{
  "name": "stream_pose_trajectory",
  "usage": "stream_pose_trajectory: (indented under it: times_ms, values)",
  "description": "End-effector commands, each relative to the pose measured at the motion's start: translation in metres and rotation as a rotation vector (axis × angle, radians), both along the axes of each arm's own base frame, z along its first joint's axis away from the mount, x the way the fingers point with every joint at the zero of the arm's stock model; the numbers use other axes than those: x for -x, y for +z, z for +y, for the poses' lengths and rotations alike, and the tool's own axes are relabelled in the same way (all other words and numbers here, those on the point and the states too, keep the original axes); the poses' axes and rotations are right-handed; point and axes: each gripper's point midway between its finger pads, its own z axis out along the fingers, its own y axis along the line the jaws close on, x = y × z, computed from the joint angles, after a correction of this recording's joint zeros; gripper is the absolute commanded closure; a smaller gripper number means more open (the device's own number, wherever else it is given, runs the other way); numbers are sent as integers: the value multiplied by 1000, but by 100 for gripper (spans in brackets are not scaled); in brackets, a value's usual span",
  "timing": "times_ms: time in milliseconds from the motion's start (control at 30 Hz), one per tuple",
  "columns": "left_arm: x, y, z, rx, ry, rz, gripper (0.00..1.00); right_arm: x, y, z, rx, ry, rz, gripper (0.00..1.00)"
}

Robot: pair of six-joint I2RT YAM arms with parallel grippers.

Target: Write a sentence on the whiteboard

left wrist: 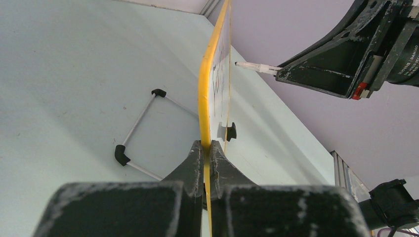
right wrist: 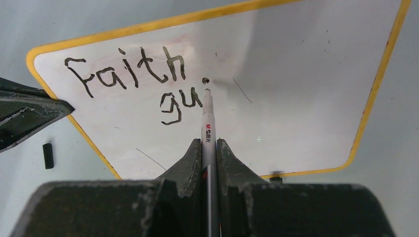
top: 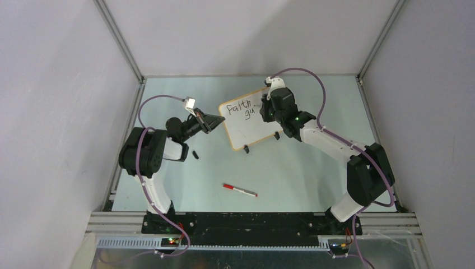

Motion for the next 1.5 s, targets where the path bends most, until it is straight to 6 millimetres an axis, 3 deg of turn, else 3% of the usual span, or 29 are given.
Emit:
stream_pose_trajectory:
  times_ms: [0,867,1467]
  values:
    - [4,9,-1,-13,-16,-73,100,-3,6,6,-21,11,-24,100]
    - [4,9,-1,-12,-16,-72,100,-14,5,9,-11,10,-9,100]
    - [4,10,0,-13,-16,-73,100,-11,-5,3,18,-3,31,100]
